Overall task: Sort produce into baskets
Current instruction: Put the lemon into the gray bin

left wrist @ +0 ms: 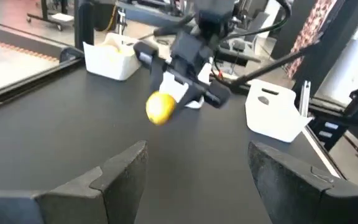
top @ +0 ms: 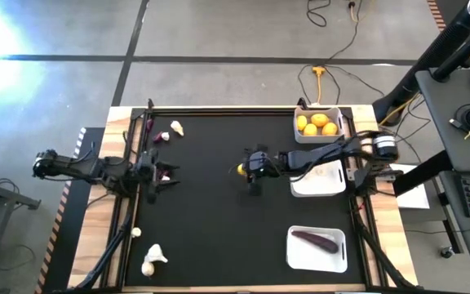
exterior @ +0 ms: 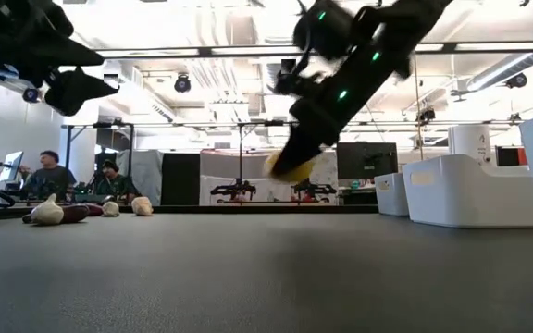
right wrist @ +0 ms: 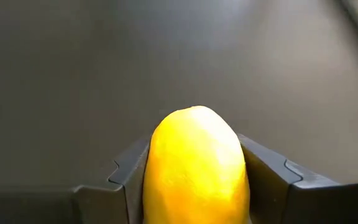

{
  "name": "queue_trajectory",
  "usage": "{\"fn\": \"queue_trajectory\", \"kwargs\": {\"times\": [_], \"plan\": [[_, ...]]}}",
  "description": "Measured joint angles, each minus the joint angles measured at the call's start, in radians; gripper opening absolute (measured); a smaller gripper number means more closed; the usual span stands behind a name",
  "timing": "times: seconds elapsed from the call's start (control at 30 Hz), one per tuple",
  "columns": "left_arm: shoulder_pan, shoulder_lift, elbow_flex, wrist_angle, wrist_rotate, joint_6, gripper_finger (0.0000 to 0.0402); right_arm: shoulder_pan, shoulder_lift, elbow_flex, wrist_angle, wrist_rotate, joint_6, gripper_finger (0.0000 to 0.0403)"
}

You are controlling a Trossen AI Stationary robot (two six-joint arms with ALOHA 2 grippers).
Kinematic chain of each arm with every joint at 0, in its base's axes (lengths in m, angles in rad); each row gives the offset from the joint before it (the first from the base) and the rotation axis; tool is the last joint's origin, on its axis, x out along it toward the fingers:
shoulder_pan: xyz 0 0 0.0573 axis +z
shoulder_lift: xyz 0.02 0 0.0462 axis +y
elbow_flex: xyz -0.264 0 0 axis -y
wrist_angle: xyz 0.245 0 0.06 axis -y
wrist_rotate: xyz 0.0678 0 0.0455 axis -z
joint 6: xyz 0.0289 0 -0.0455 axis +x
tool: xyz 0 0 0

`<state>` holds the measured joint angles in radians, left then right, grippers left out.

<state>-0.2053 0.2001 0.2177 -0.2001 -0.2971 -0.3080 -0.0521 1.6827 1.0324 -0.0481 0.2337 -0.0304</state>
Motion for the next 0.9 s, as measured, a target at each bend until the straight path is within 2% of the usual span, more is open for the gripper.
{"fn": "queue_trajectory", "kwargs": {"times": [0.2, 0.27, 0.33, 0.47, 0.57, 0.67, 0.8, 0.9], "plan": [[-0.002, -0.112, -0.073, 0.002, 0.01, -0.006, 0.0259, -0.032, -0.245, -0.06, -0.207, 0.451, 0.069, 0.0208], [-0.003, -0.137, -0.1, 0.036, 0.01, -0.007, 0.0259, -0.065, -0.335, -0.075, -0.316, 0.548, 0.13, 0.0203], [-0.003, -0.171, -0.137, 0.065, 0.011, 0.002, 0.0259, -0.113, -0.418, -0.092, -0.416, 0.597, 0.223, 0.0195], [-0.004, -0.181, -0.165, 0.135, 0.027, 0.032, 0.0259, -0.263, -0.535, -0.147, -0.5, 0.601, 0.361, 0.0192], [-0.004, -0.173, -0.168, 0.139, 0.029, 0.037, 0.0259, -0.403, -0.552, -0.189, -0.489, 0.496, 0.371, 0.0195], [-0.004, -0.159, -0.168, 0.139, 0.028, 0.034, 0.0259, -0.541, -0.503, -0.208, -0.49, 0.362, 0.372, 0.0196], [-0.004, -0.146, -0.167, 0.137, 0.029, 0.011, 0.0259, -0.668, -0.422, -0.209, -0.462, 0.353, 0.371, 0.0197], [-0.004, -0.137, -0.166, 0.136, 0.028, 0.008, 0.0259, -0.722, -0.368, -0.208, -0.438, 0.352, 0.372, 0.0197]]}}
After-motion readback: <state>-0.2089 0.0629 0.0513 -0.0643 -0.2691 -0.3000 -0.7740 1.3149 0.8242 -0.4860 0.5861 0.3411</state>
